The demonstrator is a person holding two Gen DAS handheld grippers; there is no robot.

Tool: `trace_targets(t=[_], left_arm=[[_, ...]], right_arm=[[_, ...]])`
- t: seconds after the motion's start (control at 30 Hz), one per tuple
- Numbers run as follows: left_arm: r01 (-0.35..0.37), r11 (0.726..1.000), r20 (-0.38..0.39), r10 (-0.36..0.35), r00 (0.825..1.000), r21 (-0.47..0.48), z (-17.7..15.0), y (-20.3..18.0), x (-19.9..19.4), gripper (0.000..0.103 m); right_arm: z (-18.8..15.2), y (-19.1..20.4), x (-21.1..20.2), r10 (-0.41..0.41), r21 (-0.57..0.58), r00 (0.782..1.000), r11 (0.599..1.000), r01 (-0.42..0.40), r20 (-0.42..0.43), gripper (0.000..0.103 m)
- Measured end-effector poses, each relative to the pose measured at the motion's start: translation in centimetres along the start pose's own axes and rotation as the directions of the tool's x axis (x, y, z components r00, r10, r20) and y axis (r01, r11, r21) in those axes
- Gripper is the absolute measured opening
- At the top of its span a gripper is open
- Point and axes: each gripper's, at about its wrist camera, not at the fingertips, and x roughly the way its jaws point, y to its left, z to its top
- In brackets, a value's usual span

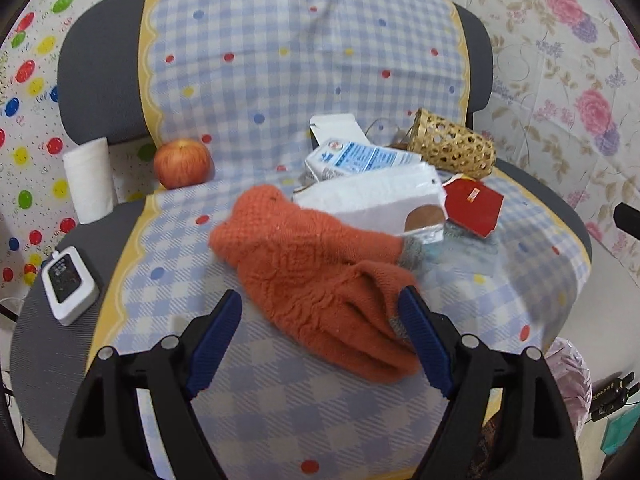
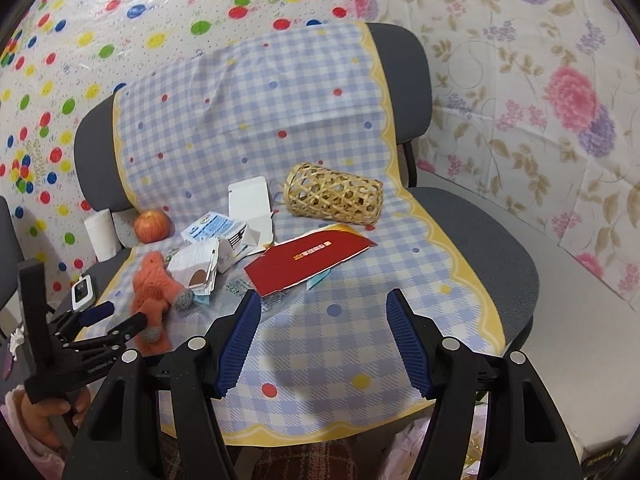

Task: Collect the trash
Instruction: 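Return the left tool to the chair and grasp the orange knitted glove, then lift the orange glove with the left tool while the right tool grasps the white paper bag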

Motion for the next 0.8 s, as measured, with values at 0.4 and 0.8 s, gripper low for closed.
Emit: trace_targets(t=[0.4,0.8], left_arm=[[0.226,0.974,-0.040,-0.226,0.973,-0.002,-0.8,0.4,1.6,0.012],[0.024,1.000,0.246,-0.022,0.969,-0.003,4.6,2.7,-8.1,0.010]], right_arm=[[-0.7,0.9,1.0,0.039,-0.028,0.999,0.999,-0.039,-0.028,0.062],[0.6,2.6,1.9,0.102,-0.062,0.995,0.993,-0.102,-0.012,0.064]])
